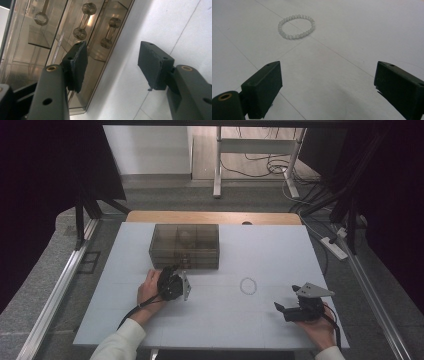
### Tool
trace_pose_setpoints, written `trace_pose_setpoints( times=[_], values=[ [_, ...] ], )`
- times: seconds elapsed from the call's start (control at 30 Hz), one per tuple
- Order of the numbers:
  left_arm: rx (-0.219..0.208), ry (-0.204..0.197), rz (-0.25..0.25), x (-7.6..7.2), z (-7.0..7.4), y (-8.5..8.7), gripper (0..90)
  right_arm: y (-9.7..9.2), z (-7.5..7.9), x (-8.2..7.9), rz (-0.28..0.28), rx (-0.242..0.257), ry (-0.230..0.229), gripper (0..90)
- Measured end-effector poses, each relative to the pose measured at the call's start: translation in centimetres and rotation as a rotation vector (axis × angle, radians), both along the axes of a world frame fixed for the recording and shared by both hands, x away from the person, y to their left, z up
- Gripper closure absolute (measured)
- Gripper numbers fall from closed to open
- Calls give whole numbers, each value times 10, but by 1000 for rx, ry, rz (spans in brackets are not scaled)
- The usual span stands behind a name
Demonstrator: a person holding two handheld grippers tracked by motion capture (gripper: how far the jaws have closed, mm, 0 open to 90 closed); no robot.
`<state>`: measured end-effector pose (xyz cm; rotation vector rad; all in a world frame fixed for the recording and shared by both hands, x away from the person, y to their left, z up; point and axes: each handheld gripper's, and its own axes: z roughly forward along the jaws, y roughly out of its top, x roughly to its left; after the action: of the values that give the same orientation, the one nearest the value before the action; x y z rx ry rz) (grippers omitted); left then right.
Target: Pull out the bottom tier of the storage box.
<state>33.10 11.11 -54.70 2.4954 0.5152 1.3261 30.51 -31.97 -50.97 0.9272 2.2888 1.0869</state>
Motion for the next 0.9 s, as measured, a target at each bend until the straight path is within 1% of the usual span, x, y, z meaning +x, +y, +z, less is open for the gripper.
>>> trace_pose_setpoints(
  times=[0.6,0.73,0.9],
  values=[
    [13,-19,-2,6,-4,-4,455,0,0,0,-1,-2,1,76],
    [21,-19,-6,6,-5,-5,473,0,0,0,-3,0,2,77],
    [19,-26,-10,8,-6,-6,487,0,0,0,-2,-1,2,77]
  ],
)
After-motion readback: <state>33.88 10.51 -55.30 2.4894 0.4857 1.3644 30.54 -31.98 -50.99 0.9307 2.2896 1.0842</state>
